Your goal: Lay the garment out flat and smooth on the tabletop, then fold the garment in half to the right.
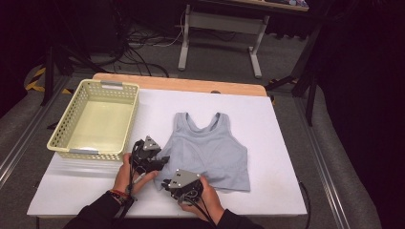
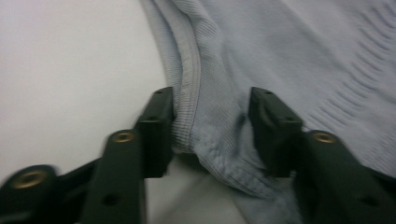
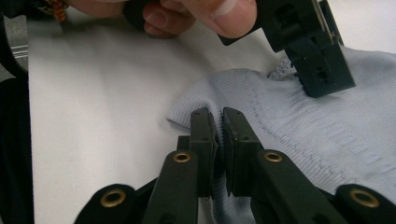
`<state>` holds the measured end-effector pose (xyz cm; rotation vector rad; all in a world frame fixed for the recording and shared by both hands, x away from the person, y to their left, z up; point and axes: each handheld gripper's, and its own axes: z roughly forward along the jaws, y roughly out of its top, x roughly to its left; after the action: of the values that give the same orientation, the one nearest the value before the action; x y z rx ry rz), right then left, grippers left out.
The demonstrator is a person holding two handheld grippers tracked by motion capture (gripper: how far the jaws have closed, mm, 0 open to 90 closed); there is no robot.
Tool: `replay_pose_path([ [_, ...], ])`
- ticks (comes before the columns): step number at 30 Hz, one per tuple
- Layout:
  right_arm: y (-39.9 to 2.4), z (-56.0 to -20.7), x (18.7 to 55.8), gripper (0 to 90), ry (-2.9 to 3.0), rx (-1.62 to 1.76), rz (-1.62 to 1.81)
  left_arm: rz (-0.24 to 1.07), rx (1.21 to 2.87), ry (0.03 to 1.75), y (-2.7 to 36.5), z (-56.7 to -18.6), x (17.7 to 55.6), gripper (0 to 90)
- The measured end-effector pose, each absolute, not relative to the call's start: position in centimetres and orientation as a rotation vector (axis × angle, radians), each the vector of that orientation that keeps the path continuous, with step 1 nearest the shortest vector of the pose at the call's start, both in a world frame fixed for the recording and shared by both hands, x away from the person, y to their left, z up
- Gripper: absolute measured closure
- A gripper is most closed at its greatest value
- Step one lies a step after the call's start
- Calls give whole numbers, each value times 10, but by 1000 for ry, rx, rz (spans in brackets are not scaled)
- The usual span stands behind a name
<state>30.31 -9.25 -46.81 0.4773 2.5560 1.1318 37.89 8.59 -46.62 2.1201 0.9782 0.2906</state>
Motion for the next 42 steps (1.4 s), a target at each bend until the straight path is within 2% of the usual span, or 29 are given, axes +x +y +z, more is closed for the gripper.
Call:
replay_pose_path([
  [1,-92,-468,303,833,2557,475,1128,269,2118,968,87,-466,379,618],
  [3,-92,-468,302,834,2554,476,1127,236,2120,938,87,-466,379,762],
  [4,-92,-468,302,834,2554,476,1127,236,2120,938,87,-466,379,775],
  [11,-93,-468,303,837,2552,468,1142,220,2098,949,92,-465,378,801],
  [18,-92,-465,299,838,2546,454,1171,276,2092,922,98,-456,369,804],
  [24,-90,-452,290,838,2493,409,1221,261,2031,923,109,-443,364,803],
  [30,-103,-441,284,839,2430,440,1265,316,1985,888,92,-431,367,781],
  [38,-151,-417,279,841,2303,569,1348,339,1909,781,53,-404,378,769],
  [39,-164,-414,278,841,2272,605,1358,358,1905,774,49,-401,379,706],
  [40,-164,-414,278,841,2272,605,1358,372,1895,772,45,-398,379,706],
  [41,-169,-413,278,841,2261,617,1362,385,1870,749,40,-393,379,661],
  [42,-183,-411,279,841,2228,658,1372,394,1857,735,37,-389,378,562],
])
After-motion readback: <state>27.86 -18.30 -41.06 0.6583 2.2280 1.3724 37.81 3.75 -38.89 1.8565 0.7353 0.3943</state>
